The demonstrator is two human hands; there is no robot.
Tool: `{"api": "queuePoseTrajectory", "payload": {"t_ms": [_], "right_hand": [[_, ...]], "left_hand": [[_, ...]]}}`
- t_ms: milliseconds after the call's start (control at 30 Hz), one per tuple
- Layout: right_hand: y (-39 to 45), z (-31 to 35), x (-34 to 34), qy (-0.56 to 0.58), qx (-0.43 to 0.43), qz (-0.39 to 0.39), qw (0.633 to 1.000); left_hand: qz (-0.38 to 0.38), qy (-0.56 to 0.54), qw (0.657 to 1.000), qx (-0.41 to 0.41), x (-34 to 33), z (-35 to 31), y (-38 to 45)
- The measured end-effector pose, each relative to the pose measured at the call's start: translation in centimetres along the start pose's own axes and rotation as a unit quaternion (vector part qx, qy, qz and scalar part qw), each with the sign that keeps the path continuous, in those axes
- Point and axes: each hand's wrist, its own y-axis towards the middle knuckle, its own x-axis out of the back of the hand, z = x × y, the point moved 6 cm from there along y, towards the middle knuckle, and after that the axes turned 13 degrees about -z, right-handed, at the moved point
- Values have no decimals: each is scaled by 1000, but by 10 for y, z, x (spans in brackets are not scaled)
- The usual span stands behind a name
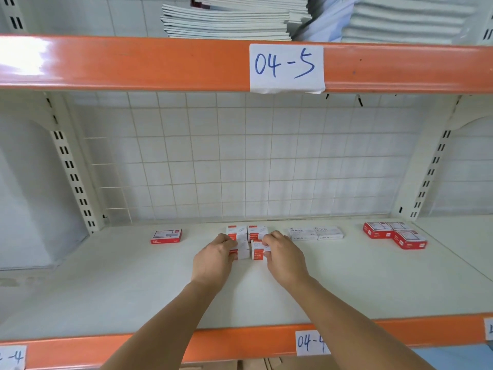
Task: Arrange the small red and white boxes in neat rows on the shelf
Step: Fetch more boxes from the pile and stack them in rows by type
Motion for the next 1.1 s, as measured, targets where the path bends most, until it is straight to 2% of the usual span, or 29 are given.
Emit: {"api": "queuePoseTrajectory", "payload": {"t_ms": [567,700,900,1100], "right_hand": [[14,-1,-7,19,-14,6,1000],[17,-4,-7,34,-11,9,999],[22,-7,-10,40,0,56,998],[24,-9,-13,40,-9,53,998]], "left_hand": [[3,5,1000,-30,-9,6,13],[42,-6,998,-37,-15,9,18],[120,32,991,-45,-29,14,22],[88,28,995,-44,-27,15,28]]}}
